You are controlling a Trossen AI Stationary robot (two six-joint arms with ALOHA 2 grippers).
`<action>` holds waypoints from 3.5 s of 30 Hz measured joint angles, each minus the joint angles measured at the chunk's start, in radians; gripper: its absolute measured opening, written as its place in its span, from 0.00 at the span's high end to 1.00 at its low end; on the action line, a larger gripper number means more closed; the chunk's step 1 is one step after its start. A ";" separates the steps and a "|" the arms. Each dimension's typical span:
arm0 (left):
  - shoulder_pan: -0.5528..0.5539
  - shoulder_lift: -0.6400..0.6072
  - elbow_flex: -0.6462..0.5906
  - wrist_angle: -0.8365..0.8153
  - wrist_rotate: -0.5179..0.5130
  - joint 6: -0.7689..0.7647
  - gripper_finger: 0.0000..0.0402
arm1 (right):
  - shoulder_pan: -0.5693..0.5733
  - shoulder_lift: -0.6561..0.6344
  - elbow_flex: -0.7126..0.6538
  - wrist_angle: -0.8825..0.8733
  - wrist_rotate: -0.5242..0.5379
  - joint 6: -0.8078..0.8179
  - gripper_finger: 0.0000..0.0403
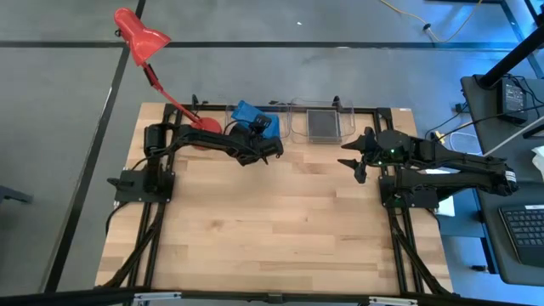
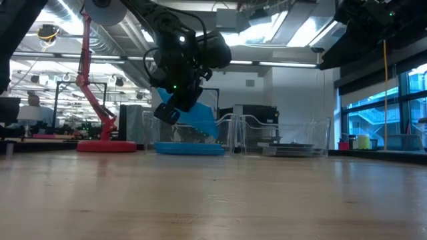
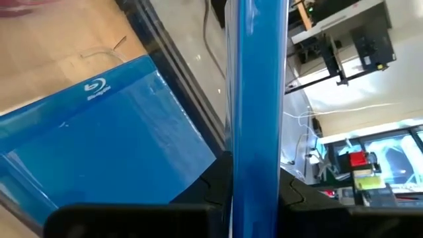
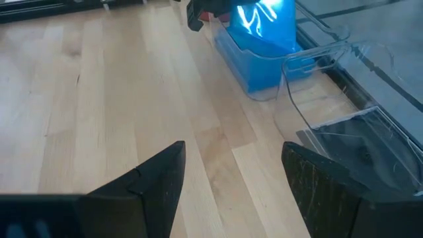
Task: Pick & place jewel cases by type
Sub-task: Put the blue cd case into the left transparent bin, then return to Home Position
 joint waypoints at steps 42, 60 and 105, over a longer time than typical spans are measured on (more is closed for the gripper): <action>-0.033 -0.010 0.001 0.030 0.187 -0.072 0.58 | 0.000 0.000 0.000 -0.002 0.000 0.003 0.37; -0.112 -0.131 0.001 -0.162 0.216 0.002 0.58 | 0.000 0.000 0.000 -0.003 -0.001 0.002 0.37; -0.109 -0.935 -0.214 0.391 1.397 1.918 0.58 | 0.028 -0.580 0.000 0.045 -0.378 0.241 0.37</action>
